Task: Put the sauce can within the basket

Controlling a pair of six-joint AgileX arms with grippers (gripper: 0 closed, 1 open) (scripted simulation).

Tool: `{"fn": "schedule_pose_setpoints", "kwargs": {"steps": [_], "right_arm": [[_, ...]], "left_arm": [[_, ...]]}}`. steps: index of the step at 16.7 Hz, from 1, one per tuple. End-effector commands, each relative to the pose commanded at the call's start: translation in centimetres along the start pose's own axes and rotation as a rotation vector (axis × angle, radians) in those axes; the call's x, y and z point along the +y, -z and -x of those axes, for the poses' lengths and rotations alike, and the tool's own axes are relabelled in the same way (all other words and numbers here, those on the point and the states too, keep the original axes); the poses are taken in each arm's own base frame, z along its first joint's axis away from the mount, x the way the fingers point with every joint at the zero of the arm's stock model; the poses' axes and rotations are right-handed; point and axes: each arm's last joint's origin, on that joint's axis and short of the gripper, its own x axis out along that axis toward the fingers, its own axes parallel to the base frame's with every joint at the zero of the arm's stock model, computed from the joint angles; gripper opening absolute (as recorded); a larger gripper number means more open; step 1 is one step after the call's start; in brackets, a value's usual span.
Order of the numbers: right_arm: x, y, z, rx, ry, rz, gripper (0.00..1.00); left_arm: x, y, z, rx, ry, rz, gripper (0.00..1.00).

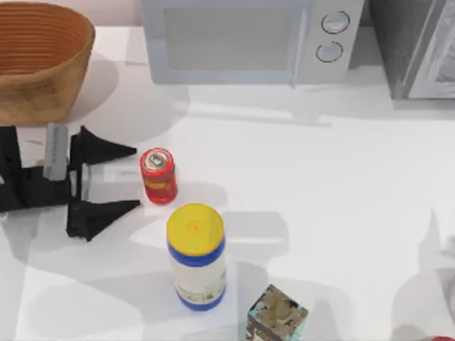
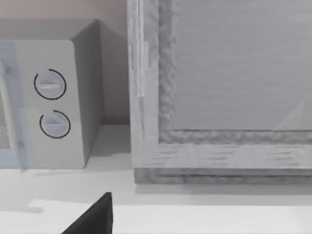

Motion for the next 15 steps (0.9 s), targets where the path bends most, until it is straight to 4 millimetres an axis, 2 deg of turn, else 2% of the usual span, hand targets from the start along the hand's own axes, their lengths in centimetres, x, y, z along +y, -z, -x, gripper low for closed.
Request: {"fn": "schedule_pose_setpoints", "kwargs": {"steps": [4,11,15], "right_arm": [[0.0,0.0,0.0,0.0,0.0,0.0,1.0],[0.0,0.0,0.0,0.0,0.0,0.0,1.0],[0.0,0.0,0.0,0.0,0.0,0.0,1.0]], "left_arm": [[-0.4,0.0,-1.5,0.009,-0.001,-0.008,1.0],[-1.4,-1.6,-5.6,0.0,-0.004,0.008,1.0],[-1.3,-2.0,-6.1,-0.004,-0.005,0.0,1.0]]}}
